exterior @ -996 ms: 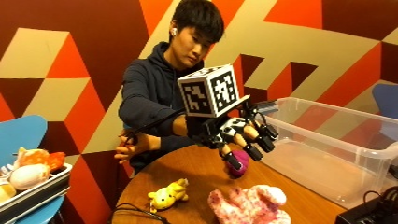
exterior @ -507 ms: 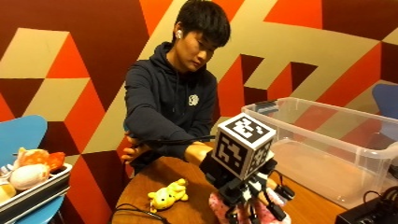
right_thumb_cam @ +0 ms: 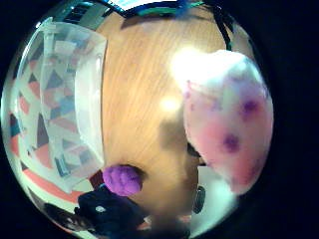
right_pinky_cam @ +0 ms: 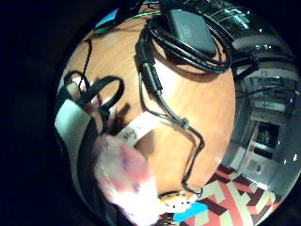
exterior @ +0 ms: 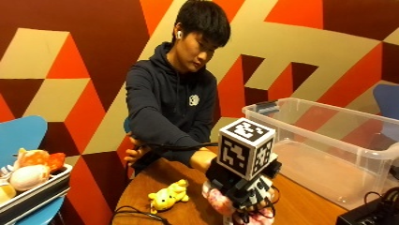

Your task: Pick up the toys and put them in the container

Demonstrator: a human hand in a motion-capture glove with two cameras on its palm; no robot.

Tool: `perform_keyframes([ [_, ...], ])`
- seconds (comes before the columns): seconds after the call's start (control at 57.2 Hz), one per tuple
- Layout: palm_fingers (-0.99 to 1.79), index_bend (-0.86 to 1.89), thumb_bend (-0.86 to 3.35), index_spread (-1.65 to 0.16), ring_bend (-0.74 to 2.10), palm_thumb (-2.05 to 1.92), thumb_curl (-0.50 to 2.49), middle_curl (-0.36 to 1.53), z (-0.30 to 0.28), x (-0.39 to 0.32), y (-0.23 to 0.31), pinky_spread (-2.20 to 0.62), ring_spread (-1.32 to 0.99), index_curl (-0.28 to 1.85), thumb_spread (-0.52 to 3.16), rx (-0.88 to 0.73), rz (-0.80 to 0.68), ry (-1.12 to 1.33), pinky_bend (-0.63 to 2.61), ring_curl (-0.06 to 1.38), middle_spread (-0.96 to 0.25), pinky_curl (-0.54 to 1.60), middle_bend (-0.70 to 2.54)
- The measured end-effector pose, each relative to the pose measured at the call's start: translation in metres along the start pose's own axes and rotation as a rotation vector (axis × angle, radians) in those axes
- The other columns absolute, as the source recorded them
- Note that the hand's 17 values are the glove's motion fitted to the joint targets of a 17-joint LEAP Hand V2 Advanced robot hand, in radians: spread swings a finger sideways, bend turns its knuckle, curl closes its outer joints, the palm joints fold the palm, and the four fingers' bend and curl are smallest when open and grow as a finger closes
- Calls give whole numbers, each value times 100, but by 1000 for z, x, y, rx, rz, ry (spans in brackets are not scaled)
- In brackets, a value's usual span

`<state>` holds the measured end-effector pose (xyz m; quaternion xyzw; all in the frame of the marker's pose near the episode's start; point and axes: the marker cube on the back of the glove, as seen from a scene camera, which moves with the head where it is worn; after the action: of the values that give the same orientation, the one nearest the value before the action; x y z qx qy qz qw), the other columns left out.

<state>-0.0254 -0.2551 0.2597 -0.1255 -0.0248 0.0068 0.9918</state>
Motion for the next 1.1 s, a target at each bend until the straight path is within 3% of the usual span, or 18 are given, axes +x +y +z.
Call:
perform_keyframes([
  [0.332,109,71,21,-33,126,78,77,76,-117,-53,40,-38,-39,53,21,184,-88,-63,96,72,-21,47,98],
  [0.542,104,77,23,-32,132,75,83,83,-202,-153,72,-38,-38,66,5,316,-258,-123,101,74,-23,51,104],
  [0.681,95,70,20,-33,135,70,86,87,-215,-216,79,-39,-38,74,0,286,-330,-154,105,74,-24,53,106],
  [0.786,74,45,15,-33,137,65,88,88,-200,-253,70,-39,-38,77,11,164,-300,-146,113,73,-25,54,101],
  [0.874,29,16,8,-29,137,51,83,83,-177,-273,74,-30,-35,72,52,32,-403,-71,110,71,-22,54,88],
  [0.961,-32,13,-7,-28,97,28,70,71,-165,-272,80,-15,-24,62,78,-16,-501,-3,117,61,-14,53,57],
  [1.101,-31,12,-4,-25,59,17,58,58,-164,-235,91,-3,-11,52,100,25,-455,88,107,44,-5,45,33],
])
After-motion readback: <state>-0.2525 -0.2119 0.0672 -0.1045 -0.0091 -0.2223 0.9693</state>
